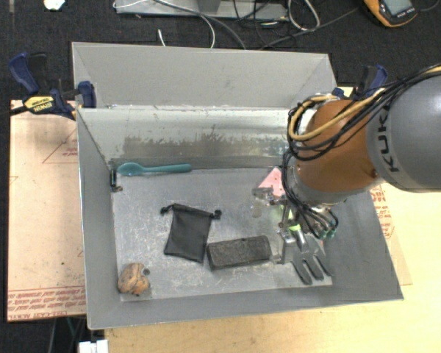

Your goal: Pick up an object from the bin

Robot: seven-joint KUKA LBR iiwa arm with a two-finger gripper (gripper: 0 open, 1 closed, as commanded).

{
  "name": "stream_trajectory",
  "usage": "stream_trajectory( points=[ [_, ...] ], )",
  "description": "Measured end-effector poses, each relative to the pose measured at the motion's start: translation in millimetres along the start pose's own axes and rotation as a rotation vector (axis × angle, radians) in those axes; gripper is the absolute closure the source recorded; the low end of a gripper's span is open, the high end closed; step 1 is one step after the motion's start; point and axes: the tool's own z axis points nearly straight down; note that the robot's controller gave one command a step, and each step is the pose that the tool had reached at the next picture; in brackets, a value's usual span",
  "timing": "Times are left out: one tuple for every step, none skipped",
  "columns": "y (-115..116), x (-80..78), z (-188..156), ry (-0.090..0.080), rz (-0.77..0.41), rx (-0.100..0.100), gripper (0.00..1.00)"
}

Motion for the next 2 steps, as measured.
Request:
stream_trajectory(
  points=[
    [41.4, 6.3, 47.1, -0.004, 0.094, 0.001, 0.0],
    [50.1, -0.3, 53.3, -0.001, -0.07, -0.001, 0.0]
  ],
)
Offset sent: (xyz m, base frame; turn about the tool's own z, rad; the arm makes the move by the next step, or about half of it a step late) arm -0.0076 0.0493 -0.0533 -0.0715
